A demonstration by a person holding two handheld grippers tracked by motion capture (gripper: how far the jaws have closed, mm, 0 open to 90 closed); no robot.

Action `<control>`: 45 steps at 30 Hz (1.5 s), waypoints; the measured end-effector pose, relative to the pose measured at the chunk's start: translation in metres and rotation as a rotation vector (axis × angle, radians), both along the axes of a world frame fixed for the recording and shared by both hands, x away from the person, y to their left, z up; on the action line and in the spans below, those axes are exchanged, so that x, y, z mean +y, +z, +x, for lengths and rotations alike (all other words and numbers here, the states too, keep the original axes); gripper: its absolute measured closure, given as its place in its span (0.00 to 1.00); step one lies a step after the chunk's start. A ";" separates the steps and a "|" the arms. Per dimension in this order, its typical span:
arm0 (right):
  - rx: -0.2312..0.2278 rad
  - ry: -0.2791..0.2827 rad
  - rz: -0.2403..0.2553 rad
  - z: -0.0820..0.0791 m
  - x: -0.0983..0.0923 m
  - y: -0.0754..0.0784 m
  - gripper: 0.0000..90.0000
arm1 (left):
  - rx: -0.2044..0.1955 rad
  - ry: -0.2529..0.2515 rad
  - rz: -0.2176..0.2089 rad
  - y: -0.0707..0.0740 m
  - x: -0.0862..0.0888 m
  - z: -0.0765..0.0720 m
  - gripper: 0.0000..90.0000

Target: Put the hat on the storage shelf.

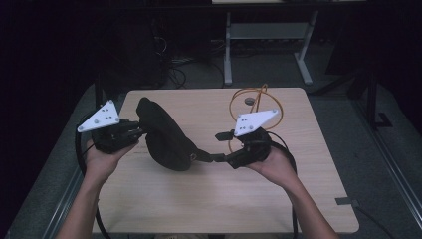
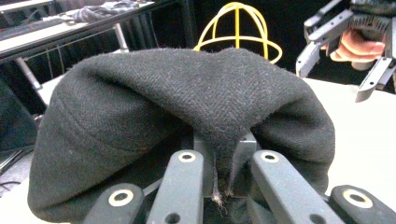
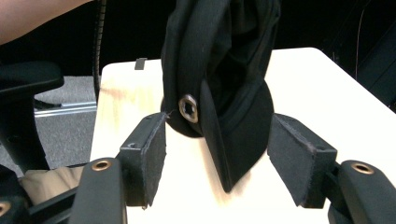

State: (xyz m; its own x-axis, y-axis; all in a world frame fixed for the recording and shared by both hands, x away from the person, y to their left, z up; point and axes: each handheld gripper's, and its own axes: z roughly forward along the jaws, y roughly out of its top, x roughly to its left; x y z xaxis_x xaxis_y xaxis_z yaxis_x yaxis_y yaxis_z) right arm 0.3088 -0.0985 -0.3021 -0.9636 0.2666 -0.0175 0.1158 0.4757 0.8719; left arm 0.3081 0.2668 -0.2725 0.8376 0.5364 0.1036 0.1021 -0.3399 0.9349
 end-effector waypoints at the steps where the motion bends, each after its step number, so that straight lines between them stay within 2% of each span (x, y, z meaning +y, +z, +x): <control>1: -0.001 -0.002 0.004 -0.001 -0.003 -0.001 0.40 | 0.001 -0.004 -0.002 0.002 0.000 0.001 0.95; 5: 0.011 -0.021 0.001 -0.006 -0.019 -0.011 0.38 | 0.011 -0.019 -0.021 0.007 -0.001 0.003 0.95; 9: 0.027 -0.037 -0.017 -0.011 -0.032 -0.024 0.38 | 0.010 -0.024 -0.021 0.011 -0.002 0.005 0.95; 13: 0.022 -0.078 0.000 -0.019 -0.047 -0.032 0.37 | 0.010 -0.032 -0.014 0.018 -0.005 0.009 0.95; 16: 0.026 -0.107 -0.008 -0.023 -0.059 -0.040 0.37 | 0.005 -0.047 0.010 0.025 -0.011 0.014 0.95; 22: 0.026 -0.163 -0.025 -0.029 -0.077 -0.053 0.36 | 0.002 -0.071 0.008 0.033 -0.018 0.020 0.95; 23: 0.037 -0.187 -0.019 -0.029 -0.086 -0.058 0.36 | 0.001 -0.080 0.014 0.036 -0.022 0.023 0.95; 25: 0.038 -0.200 -0.018 -0.030 -0.090 -0.060 0.36 | 0.002 -0.086 0.016 0.038 -0.024 0.024 0.95; 26: 0.039 -0.229 -0.013 -0.030 -0.100 -0.066 0.36 | -0.001 -0.098 0.024 0.042 -0.028 0.028 0.95; 28: 0.039 -0.261 -0.016 -0.030 -0.108 -0.070 0.36 | -0.001 -0.109 0.025 0.046 -0.033 0.031 0.95; 30: 0.026 -0.312 -0.036 -0.029 -0.117 -0.076 0.35 | 0.005 -0.129 0.024 0.049 -0.038 0.035 0.94; 33: 0.034 -0.345 -0.053 -0.027 -0.125 -0.082 0.35 | 0.003 -0.145 0.037 0.054 -0.042 0.039 0.94; 35: 0.052 -0.384 -0.062 -0.024 -0.135 -0.089 0.34 | 0.011 -0.169 0.039 0.059 -0.052 0.045 0.94; 38: 0.058 -0.401 -0.062 -0.023 -0.140 -0.094 0.32 | 0.016 -0.186 0.045 0.062 -0.058 0.050 0.94; 45: 0.080 -0.447 -0.069 -0.020 -0.150 -0.104 0.30 | 0.037 -0.231 0.066 0.073 -0.085 0.067 0.94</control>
State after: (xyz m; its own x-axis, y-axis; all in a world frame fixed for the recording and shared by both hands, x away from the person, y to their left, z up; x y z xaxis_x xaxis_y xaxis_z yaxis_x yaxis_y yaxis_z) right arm 0.2893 -0.2483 -0.4059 -0.7532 0.6575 0.0199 0.3886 0.4203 0.8200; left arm 0.3750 0.1821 -0.1994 0.9410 0.3237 0.0989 0.0486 -0.4184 0.9070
